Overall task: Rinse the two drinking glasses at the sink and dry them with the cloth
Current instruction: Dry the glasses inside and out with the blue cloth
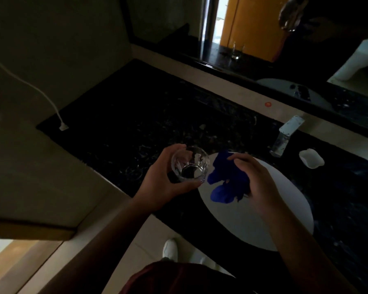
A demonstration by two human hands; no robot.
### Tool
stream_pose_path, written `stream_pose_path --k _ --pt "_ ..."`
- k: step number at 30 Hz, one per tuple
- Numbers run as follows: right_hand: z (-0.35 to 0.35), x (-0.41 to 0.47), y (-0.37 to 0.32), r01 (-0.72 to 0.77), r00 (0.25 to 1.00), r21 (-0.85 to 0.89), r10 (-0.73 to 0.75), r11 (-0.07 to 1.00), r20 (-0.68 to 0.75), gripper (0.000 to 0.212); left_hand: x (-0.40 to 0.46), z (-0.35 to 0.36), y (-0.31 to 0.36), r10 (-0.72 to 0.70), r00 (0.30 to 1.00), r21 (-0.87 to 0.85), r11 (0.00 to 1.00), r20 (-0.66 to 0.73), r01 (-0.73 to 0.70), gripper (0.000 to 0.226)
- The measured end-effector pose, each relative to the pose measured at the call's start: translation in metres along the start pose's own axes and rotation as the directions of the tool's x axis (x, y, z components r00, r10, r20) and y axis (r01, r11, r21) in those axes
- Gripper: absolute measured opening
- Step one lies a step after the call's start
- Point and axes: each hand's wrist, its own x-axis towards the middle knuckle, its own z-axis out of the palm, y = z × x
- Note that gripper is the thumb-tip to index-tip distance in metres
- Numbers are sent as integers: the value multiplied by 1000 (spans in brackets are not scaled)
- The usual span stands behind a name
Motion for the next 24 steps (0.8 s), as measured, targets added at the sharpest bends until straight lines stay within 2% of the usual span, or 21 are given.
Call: stream_pose_path --k 6,9,11,13,16,24 --pt "-18 4 1 34 996 -136 -22 990 90 17 -27 11 -5 -82 986 54 994 -145 90 89" --pt "-31 7 6 26 992 -148 -8 989 123 37 -41 21 -9 -113 973 64 990 -202 128 88" --pt "-35 10 9 -2 990 -134 21 991 142 42 -51 26 -16 -132 962 83 984 -239 155 87" --pt "-35 13 13 -42 987 -107 58 993 151 36 -60 28 -26 -164 948 95 976 -273 196 88" --pt "-28 16 23 -76 985 -140 96 987 143 15 -71 29 -48 -174 927 121 967 -333 225 89" --pt "-6 30 47 -119 983 -184 141 976 117 12 -75 19 -111 -307 884 114 924 -353 366 90"
